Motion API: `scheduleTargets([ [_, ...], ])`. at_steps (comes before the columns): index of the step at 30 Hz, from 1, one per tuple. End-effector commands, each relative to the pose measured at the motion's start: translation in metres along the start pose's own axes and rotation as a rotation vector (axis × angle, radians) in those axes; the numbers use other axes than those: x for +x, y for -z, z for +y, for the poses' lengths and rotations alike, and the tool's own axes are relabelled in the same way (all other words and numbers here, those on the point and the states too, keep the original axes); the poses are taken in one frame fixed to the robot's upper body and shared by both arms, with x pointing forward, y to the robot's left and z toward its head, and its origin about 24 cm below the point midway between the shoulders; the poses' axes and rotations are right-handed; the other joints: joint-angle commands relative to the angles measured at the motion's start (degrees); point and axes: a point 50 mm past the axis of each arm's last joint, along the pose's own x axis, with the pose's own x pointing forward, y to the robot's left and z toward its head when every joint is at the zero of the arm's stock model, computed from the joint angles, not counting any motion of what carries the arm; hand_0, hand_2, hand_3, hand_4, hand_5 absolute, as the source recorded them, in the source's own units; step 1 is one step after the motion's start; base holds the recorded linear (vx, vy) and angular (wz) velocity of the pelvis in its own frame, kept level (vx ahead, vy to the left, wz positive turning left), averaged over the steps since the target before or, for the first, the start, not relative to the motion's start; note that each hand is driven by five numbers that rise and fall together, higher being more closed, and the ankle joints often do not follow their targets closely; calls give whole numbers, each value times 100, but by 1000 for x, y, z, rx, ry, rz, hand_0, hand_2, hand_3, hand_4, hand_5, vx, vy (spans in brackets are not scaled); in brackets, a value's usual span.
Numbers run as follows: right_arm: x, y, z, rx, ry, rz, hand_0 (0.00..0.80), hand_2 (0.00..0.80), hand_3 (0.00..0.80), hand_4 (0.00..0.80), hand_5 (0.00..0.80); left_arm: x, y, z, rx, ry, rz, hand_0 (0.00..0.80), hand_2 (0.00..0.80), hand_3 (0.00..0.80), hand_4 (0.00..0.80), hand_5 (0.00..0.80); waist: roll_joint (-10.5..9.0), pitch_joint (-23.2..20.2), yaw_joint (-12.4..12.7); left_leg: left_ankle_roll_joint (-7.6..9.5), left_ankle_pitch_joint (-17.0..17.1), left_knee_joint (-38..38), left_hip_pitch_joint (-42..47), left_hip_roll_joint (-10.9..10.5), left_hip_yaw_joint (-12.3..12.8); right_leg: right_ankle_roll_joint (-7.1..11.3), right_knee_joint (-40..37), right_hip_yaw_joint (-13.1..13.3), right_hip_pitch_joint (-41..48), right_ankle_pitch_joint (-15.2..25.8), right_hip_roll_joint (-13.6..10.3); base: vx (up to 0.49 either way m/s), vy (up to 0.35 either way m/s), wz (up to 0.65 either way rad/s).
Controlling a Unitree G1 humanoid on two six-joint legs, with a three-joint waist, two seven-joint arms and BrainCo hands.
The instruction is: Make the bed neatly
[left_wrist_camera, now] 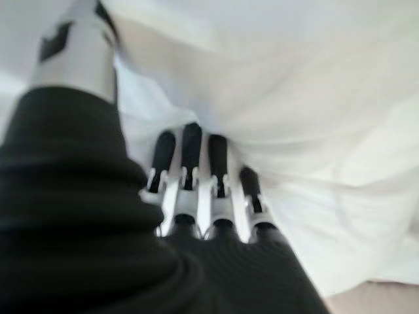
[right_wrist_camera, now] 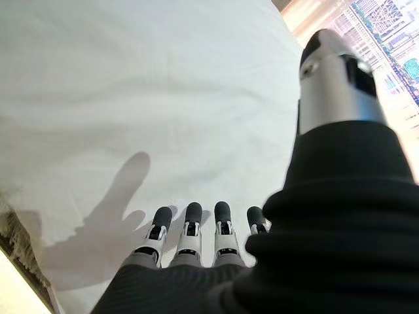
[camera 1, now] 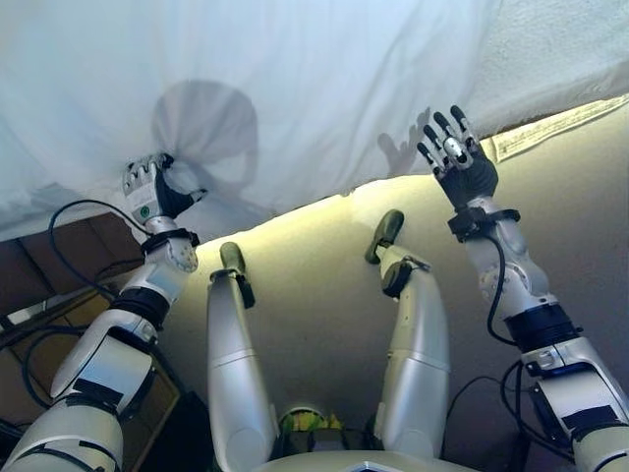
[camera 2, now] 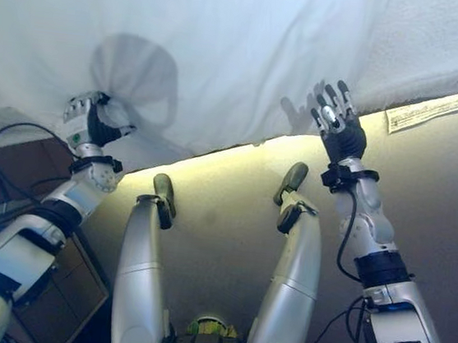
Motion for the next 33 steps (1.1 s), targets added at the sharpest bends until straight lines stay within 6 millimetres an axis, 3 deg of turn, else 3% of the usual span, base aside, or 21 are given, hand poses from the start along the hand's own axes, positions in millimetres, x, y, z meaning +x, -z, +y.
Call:
scheduleTargets([
  [1, -3, -19, 1, 14, -54, -83, 0, 0, 0, 0, 0, -5, 27, -1, 75, 69, 96, 0, 0, 0, 0, 0, -198, 6, 122, 166, 1493, -451, -844, -85, -230, 787, -390, 508, -124, 1132, -322, -16, 8, -6],
  [9, -3, -19, 4, 16, -92, -112, 0, 0, 0, 0, 0, -28, 52, -17, 151, 218, 220, 0, 0, 0, 0, 0, -275, 6, 185, 171, 1426, -407, -1104, -139, -339, 804, -449, 414, -235, 1072, -238, -17, -10, -7],
  [14, -1, -22, 6, 28, -107, -143, 0, 0, 0, 0, 0, -45, 84, -18, 487, 376, 324, 0, 0, 0, 0, 0, -398, 6, 233, 152, 1395, -493, -1222, -157, -458, 825, -564, 305, -284, 1061, -157, -13, -48, -3],
  [19, 0, -22, 11, 37, -129, -155, 0, 0, 0, 0, 0, -59, 101, -17, 617, 434, 401, 0, 0, 0, 0, 0, -477, 6, 262, 160, 1350, -543, -1266, -154, -505, 814, -618, 211, -286, 1029, -106, -9, -10, -17],
  [21, 1, -23, 12, 37, -134, -161, 0, 0, 0, 0, 0, -61, 105, -16, 645, 467, 428, 0, 0, 0, 0, 0, -477, 6, 267, 158, 1343, -575, -1255, -157, -509, 825, -649, 193, -279, 1038, -111, -5, -2, 3],
  [28, -1, -28, 12, 19, -126, -172, 0, 0, 0, 0, 0, -98, 127, -28, 730, 731, 504, 0, 0, 0, 0, 0, -358, 6, 250, 155, 1298, -735, -1102, -209, -419, 860, -705, 211, -274, 1040, -164, 0, 31, 3],
  [33, -4, -31, 9, 4, -123, -175, 0, 0, 0, 0, 0, -119, 137, -33, 728, 813, 524, 0, 0, 0, 0, 0, -261, 6, 249, 146, 1268, -804, -1003, -224, -356, 870, -700, 239, -246, 997, -231, -11, 42, 6],
])
